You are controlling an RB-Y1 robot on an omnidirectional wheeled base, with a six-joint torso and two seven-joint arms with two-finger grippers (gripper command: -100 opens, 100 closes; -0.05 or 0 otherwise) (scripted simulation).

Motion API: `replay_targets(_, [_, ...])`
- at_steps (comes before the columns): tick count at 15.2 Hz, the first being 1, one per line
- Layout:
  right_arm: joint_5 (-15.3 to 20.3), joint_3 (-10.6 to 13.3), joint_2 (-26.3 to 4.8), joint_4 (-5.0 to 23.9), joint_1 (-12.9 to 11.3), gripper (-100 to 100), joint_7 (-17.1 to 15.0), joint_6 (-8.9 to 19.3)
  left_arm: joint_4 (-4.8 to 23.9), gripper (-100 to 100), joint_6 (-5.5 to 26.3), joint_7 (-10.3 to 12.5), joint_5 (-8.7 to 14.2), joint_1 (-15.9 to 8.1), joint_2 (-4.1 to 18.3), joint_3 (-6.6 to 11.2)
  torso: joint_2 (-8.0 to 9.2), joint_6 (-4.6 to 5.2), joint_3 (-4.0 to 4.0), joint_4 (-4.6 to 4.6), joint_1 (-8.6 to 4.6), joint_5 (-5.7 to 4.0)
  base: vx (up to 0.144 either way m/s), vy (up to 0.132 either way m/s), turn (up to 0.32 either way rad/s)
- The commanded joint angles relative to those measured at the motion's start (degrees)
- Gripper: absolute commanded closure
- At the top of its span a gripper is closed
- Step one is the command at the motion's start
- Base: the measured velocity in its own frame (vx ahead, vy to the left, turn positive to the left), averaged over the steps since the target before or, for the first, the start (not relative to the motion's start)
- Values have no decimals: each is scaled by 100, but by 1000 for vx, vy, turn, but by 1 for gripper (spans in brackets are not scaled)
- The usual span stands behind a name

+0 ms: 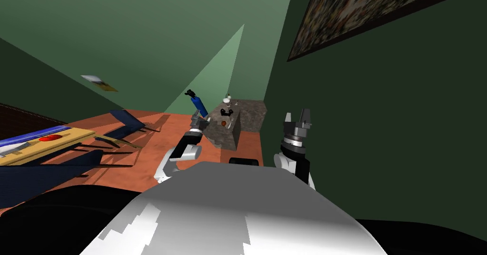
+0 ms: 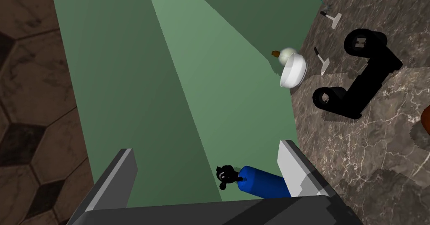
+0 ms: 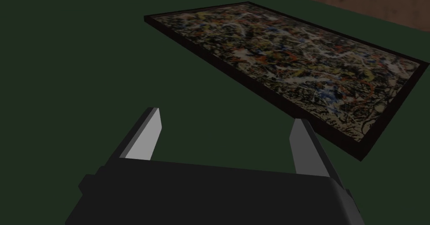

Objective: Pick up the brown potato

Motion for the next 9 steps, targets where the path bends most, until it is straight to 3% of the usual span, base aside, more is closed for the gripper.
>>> replay_targets(1, [0,0,0,0,0,0,0,0,-44,-100,286,286,-20,-37,48,112,0,0,0,0,0,0,8,6,-269])
replay_targets(2, [0,0,0,0,0,0,0,0,-44,-100,390,386,-20,-37,48,112,-1,1,-1,0,1,0,5,12,-127])
replay_targets(3, [0,0,0,0,1,0,0,0,-119,-100,528,517,-63,-58,87,262,-1,-3,-1,0,2,1,7,8,-261])
replay_targets(6, [0,-1,0,0,1,0,0,0,-119,-100,807,796,-63,-58,87,262,-2,-3,-1,-1,4,1,6,14,-108])
replay_targets(7, [0,-1,0,0,1,0,0,0,-191,-100,1024,966,-106,-76,119,416,-1,-5,-1,0,3,1,6,5,-239])
replay_targets(9, [0,0,0,0,0,0,0,0,-191,-100,1234,1190,-106,-76,119,416,-1,0,-1,0,3,1,8,15,-207])
